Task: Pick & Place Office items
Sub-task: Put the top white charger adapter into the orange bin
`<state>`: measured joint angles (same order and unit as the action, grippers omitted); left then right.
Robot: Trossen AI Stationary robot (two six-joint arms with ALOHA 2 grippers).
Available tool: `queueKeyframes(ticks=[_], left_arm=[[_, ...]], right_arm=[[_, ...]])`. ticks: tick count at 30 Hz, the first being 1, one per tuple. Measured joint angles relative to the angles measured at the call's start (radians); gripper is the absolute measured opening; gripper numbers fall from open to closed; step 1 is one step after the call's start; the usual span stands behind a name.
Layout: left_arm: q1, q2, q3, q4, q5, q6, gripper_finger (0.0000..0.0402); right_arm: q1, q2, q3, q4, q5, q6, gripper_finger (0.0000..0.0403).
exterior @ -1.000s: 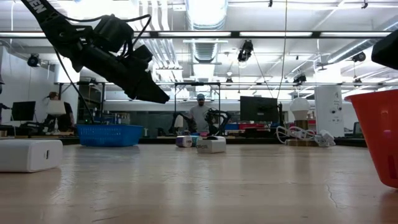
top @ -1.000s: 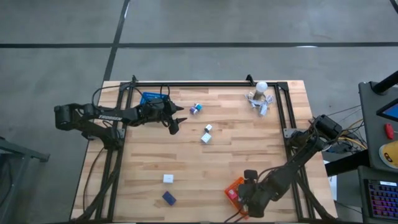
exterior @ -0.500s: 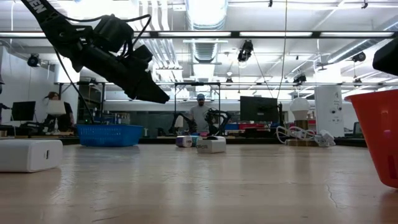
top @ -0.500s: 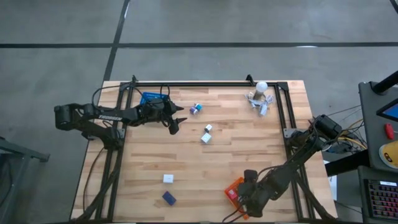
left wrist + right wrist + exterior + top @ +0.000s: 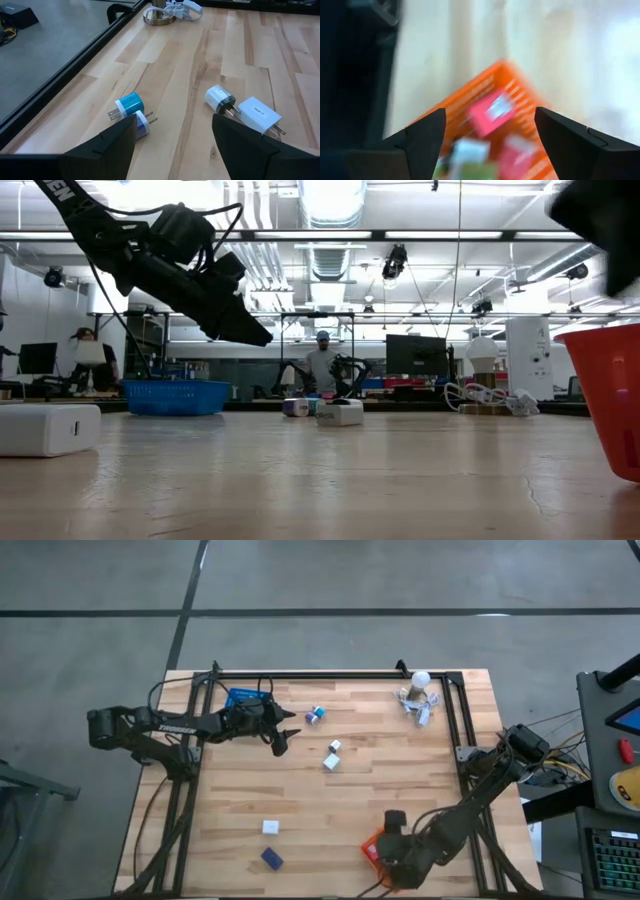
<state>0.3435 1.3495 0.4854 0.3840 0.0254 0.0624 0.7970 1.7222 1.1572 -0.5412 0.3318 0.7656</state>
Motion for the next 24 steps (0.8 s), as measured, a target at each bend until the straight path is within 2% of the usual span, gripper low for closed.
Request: queueKeyframes(ticks=[6,9,12,15,24], left_arm=[[0.0,0.0,0.0,0.0,0.0,0.0,0.0259],[-0.001,0.0,0.0,-0.005,0.024,-0.001,0.0259],[-0.002,0.0,0.0,-0.014,0.077,-0.005,0.0259],[-0.004,0.0,0.0,-0.021,0.089,-0.025,0.0259],[-0.006,0.0,0.0,-0.029,0.091,-0.03,0.0259]], right_arm=[[-0.043,-0.001,0.0,0.032,0.258,-0.236,0.0292],[-0.095,-0.001,-0.025,0.093,0.306,-0.35,0.0292],[-0.156,-0.001,-0.069,0.189,0.308,-0.468,0.0292],[-0.229,-0.001,-0.106,0.246,0.289,-0.568,0.0292],[-0.49,-0.003,-0.173,0.322,0.053,-0.808,0.0292]])
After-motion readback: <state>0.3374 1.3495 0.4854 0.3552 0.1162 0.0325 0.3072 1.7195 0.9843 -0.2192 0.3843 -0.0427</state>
